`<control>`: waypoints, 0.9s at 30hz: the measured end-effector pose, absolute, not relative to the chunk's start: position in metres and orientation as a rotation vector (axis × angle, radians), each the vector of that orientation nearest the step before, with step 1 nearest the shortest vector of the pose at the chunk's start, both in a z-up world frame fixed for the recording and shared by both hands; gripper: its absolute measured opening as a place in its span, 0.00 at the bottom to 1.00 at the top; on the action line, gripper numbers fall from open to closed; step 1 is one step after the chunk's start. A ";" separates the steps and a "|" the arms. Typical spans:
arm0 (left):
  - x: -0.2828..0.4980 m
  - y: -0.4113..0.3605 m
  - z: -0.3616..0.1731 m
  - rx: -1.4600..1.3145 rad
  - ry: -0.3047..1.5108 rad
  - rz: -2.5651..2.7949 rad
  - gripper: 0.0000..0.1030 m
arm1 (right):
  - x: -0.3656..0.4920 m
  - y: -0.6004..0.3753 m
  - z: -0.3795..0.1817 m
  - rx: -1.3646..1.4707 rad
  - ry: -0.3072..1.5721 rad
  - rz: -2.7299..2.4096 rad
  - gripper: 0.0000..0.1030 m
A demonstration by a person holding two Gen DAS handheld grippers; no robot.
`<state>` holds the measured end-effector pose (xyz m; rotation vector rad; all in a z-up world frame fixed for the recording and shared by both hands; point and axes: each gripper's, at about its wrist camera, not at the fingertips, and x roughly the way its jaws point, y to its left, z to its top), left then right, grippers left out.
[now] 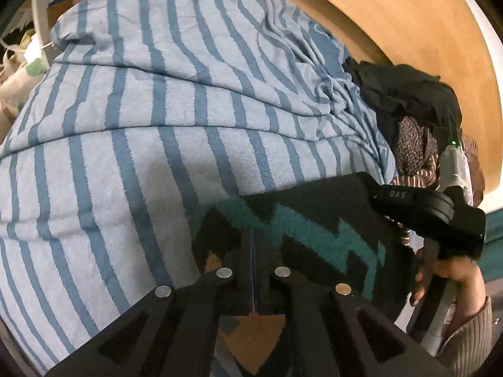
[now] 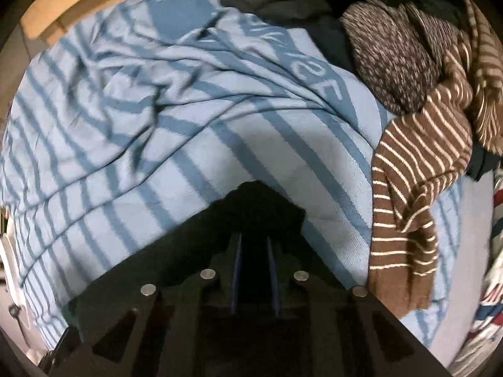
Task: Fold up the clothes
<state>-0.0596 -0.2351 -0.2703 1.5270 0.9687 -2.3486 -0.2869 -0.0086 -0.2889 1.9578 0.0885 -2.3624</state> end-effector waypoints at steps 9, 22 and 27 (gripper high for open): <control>-0.051 -0.258 -0.288 1.516 1.237 -2.289 0.02 | -0.274 0.015 -0.288 1.931 -0.075 -2.385 0.19; -0.009 -0.277 -0.260 1.428 1.730 -2.269 0.02 | -0.194 0.063 -0.185 1.573 -0.439 -2.451 0.25; -0.006 -0.244 -0.287 1.568 1.566 -2.226 0.02 | -0.171 0.048 -0.226 1.742 -0.291 -2.458 0.22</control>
